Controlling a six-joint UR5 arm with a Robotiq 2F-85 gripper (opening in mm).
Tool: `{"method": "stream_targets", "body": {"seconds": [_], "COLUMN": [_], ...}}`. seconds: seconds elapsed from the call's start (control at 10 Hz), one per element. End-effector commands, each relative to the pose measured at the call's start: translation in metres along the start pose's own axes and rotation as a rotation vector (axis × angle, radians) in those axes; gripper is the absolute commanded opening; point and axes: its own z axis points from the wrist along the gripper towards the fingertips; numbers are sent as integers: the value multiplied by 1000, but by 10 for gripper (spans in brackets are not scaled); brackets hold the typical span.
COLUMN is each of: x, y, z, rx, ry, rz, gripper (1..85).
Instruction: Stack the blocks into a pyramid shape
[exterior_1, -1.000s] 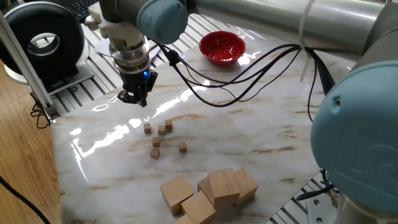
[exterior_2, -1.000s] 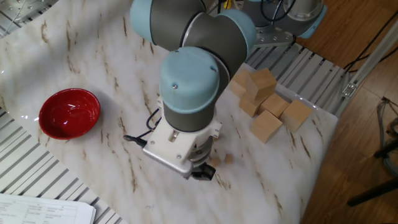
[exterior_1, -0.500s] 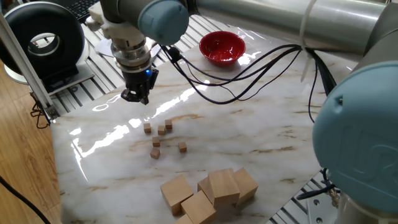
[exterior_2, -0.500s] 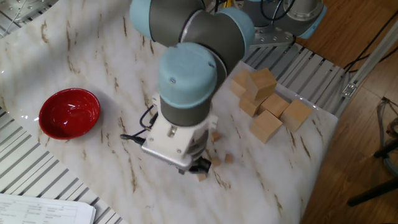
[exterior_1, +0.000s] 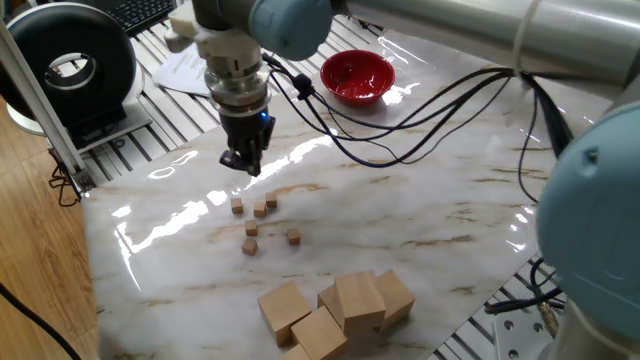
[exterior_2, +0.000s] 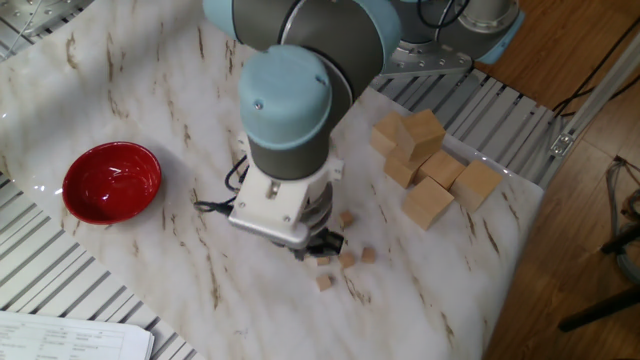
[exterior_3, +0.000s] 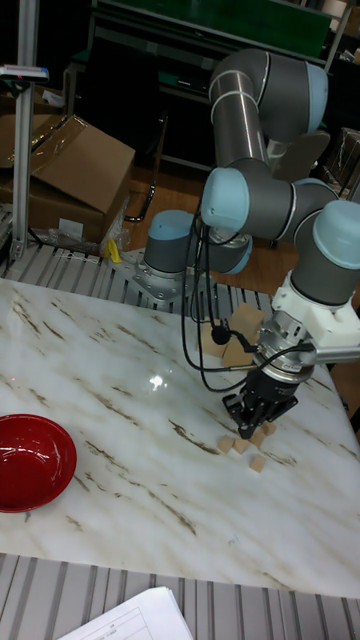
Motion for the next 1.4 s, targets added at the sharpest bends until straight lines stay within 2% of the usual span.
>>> {"method": "stream_targets", "body": {"seconds": [0.0, 0.1, 0.3, 0.5, 0.6, 0.9, 1.2, 1.3], "x": [15, 18, 34, 52, 52, 35, 18, 17], "y": [9, 12, 14, 16, 21, 9, 11, 10], "z": [6, 11, 23, 21, 21, 24, 32, 33], "rx": [-29, -32, -19, -18, -39, 15, 24, 34], "ry": [11, -5, -5, 23, 30, 26, 2, 1], "rz": [13, 20, 16, -14, -26, -133, -212, -252], "gripper": [10, 10, 10, 10, 10, 10, 10, 10]}}
